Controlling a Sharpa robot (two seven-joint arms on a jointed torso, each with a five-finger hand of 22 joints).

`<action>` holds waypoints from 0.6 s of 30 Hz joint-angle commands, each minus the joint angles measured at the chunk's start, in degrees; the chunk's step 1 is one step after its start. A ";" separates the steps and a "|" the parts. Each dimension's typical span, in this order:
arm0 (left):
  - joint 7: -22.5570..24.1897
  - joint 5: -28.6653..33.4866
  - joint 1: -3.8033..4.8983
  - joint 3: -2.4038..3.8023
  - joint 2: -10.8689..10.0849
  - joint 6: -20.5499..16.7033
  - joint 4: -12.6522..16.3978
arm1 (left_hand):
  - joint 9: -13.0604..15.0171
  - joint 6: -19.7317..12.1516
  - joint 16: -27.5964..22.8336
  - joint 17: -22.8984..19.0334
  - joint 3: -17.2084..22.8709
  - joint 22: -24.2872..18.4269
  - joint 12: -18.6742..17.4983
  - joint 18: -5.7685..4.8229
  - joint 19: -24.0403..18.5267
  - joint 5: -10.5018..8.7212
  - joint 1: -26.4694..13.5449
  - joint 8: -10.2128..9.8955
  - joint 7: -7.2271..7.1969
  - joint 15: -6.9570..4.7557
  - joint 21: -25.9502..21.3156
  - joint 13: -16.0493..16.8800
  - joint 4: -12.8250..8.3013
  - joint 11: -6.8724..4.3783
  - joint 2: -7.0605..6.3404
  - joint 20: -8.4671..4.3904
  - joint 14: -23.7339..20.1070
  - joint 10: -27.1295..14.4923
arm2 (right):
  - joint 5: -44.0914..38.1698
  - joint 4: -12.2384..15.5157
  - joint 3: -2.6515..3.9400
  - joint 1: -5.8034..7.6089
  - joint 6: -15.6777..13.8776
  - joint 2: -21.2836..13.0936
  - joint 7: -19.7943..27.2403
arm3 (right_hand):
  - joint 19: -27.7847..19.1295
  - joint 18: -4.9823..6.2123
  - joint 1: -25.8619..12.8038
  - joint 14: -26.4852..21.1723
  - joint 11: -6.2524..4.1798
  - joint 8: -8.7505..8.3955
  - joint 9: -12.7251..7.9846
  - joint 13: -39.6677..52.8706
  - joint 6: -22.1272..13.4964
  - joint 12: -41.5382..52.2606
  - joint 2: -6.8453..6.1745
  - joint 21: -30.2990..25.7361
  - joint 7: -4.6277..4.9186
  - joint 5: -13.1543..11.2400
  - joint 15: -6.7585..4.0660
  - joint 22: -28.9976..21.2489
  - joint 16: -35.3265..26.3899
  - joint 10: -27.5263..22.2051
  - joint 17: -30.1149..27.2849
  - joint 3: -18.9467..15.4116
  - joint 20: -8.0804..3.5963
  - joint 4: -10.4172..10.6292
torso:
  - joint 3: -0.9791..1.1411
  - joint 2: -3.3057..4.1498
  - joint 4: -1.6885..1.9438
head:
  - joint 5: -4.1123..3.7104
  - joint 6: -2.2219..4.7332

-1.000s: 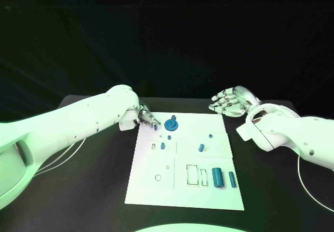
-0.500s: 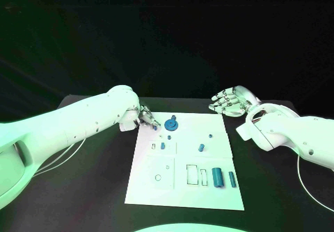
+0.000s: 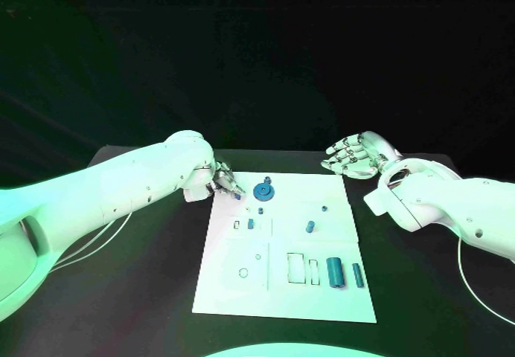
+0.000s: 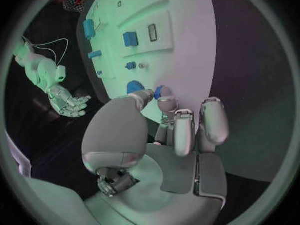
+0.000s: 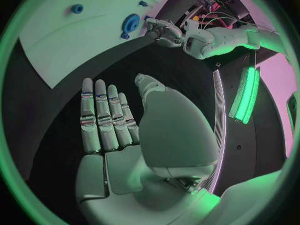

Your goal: Assemble the parts on the task board

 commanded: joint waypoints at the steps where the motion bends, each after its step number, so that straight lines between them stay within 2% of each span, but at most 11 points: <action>1: 0.34 1.67 -0.02 0.00 0.04 -0.53 -0.06 | 0.23 -0.29 -0.22 11.28 1.32 -0.01 0.17 -0.15 -0.52 0.34 1.68 -0.14 -0.05 0.01 -0.42 -0.12 -0.58 -0.04 0.71 -0.09 4.78 -0.36 | -0.28 0.00 0.01 -0.02 0.54 0.04 0.49 | -0.37 0.33 0.00 -0.10 -0.04 -0.38 -0.06 -0.05 0.40 -0.23 -0.30 -0.13 2.25 0.23 -0.06 -0.06 -0.19 0.42 -0.06 0.47 0.10 0.03 | 0.01 -0.01 -0.05 | 0.03 -0.05; 4: 0.43 2.51 -0.02 0.00 0.00 -0.74 -0.14 | 0.53 -0.53 -0.24 11.24 3.64 0.04 0.23 -0.16 -0.54 0.23 3.17 0.09 0.00 0.03 -0.43 -0.18 -1.40 -0.02 1.27 -0.09 4.76 -0.35 | -0.28 -0.01 0.01 -0.02 0.65 0.03 0.43 | -0.37 0.33 0.00 -0.10 -0.04 -0.38 -0.06 -0.05 0.40 -0.23 -0.30 -0.13 2.25 0.23 -0.06 -0.06 -0.19 0.42 -0.06 0.47 0.10 0.03 | 0.01 -0.04 -0.03 | 0.01 -0.10; 11: 0.67 4.43 -0.02 0.00 -0.61 -1.41 0.23 | 1.66 -0.98 -0.31 11.08 9.82 0.10 0.49 -0.16 -0.59 -0.06 3.96 1.31 0.21 0.17 -0.44 -0.27 -3.66 0.11 1.27 0.02 4.72 -0.13 | -0.28 -0.05 0.01 -0.02 0.87 0.03 0.36 | -0.35 0.34 -0.06 0.00 -0.06 -0.40 -0.10 -0.05 0.48 -0.31 -0.25 -0.09 2.23 0.29 -0.07 -0.21 -0.26 0.51 -0.18 0.54 0.10 0.06 | 0.04 -0.10 0.02 | 0.11 -0.21; 18: 0.93 7.60 -0.02 0.01 -3.19 -2.89 2.83 | 2.36 -1.20 -0.28 11.11 14.08 0.31 0.60 -0.18 -0.53 -0.71 2.45 2.18 0.28 0.24 -0.36 -0.58 -5.37 0.19 1.04 0.11 4.74 -0.05 | -0.28 -0.08 0.01 -0.02 1.09 -0.14 0.24 | -0.35 0.34 -0.06 0.01 -0.06 -0.40 -0.11 -0.06 0.49 -0.32 -0.25 -0.09 2.23 0.31 -0.07 -0.24 -0.27 0.51 -0.19 0.55 0.10 0.06 | 0.05 -0.17 0.07 | 0.16 -0.19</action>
